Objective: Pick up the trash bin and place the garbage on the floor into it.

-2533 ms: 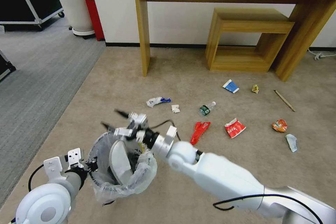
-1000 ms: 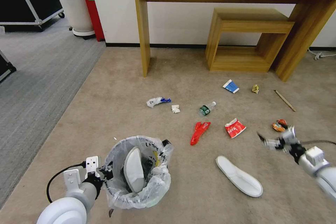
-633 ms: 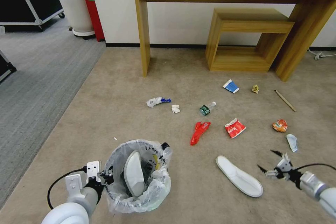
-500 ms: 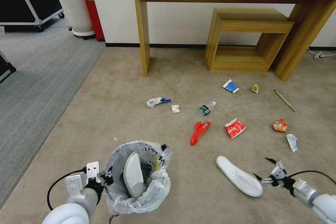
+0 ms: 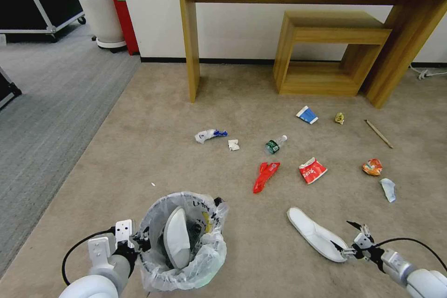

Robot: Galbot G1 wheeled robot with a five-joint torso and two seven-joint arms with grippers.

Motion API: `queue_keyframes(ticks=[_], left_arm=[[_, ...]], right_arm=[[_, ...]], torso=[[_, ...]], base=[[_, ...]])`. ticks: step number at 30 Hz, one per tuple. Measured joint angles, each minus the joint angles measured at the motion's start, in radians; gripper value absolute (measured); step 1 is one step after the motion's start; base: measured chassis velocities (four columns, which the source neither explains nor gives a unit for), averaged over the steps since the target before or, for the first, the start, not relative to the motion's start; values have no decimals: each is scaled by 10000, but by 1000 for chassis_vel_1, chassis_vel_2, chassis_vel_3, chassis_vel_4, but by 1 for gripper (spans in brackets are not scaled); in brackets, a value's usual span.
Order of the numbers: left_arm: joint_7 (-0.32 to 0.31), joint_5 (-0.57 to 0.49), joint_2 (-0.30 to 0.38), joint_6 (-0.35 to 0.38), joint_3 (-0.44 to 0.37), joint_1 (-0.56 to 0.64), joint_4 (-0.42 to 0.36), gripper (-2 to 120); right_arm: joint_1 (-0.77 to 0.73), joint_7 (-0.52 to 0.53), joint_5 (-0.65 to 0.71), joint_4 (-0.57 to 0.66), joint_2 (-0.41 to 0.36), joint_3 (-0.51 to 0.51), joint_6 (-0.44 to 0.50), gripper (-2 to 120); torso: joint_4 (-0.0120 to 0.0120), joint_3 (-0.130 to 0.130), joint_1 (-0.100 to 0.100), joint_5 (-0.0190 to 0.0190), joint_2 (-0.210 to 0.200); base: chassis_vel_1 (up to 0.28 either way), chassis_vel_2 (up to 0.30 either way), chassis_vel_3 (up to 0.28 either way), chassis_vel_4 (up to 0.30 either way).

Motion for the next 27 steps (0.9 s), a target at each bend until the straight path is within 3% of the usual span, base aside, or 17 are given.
queue_keyframes(ticks=[12, 27], left_arm=[[26, 266, -228, -32, 221, 27, 183, 0], [68, 330, -242, -71, 354, -58, 397, 0]], right_arm=[[34, 6, -521, -610, 787, -173, 289, 100], [996, -41, -176, -1321, 1050, -388, 379, 100]], torso=[[-2, 0, 0, 2, 0], [1, 1, 1, -1, 0]], base=[[0, 0, 0, 0], [0, 0, 0, 0]])
